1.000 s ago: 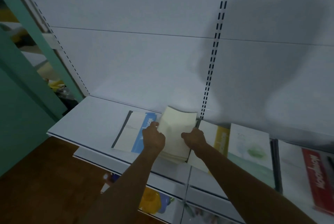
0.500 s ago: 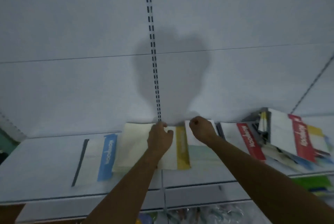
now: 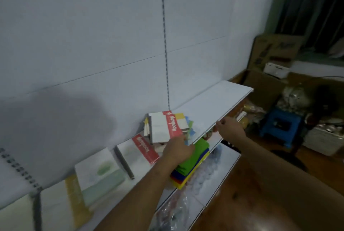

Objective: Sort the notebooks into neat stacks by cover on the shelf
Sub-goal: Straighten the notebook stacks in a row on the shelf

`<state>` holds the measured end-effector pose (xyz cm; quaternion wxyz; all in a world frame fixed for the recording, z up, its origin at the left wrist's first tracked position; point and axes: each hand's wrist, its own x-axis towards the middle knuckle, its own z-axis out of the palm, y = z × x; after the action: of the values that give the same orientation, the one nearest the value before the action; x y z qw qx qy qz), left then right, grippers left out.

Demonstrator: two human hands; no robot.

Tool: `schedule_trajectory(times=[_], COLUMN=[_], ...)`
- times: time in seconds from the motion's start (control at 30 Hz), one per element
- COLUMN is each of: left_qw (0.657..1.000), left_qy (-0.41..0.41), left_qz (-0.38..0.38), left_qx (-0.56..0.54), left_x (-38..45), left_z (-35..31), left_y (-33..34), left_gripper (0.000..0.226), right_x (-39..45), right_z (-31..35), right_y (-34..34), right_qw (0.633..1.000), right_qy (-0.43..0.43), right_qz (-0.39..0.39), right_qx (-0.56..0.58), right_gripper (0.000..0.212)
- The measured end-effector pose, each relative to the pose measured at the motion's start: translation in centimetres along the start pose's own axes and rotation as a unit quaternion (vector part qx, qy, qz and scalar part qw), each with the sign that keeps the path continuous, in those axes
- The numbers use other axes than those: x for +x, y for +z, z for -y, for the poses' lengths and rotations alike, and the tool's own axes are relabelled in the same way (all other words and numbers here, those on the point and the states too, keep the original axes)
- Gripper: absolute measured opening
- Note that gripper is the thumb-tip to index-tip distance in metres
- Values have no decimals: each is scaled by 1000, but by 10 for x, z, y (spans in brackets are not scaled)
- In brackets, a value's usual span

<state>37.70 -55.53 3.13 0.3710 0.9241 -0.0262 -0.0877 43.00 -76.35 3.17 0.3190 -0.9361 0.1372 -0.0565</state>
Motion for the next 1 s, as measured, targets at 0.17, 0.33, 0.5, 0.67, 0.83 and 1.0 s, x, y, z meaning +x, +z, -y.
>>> schedule_trajectory(times=[0.17,0.33,0.5,0.67,0.83,1.0], left_qw=[997,996,992,990,977,960], left_qy=[58,72,61,18,-24,-100], left_qz=[18,10,-6,-24,-64,-111], left_qx=[55,52,109,140,202,238], left_x=[30,62,86,108,127,133], left_z=[-83,-146,-170,-162,-126,-71], left_y=[61,109,137,138,101,48], left_gripper=[44,46,51,51,51,44], right_x=[31,64,95,131,154,156], right_z=[-90,-146,-175,-170,-111,-22], right_y=[-71,-120,-143,-134,-85,-18], right_qw=[999,997,993,994,982,944], right_qy=[38,31,28,-1,-103,-247], right_qz=[-15,5,-6,26,72,102], right_qx=[-8,-74,-117,-103,-138,-192], right_gripper=[35,40,55,55,57,57])
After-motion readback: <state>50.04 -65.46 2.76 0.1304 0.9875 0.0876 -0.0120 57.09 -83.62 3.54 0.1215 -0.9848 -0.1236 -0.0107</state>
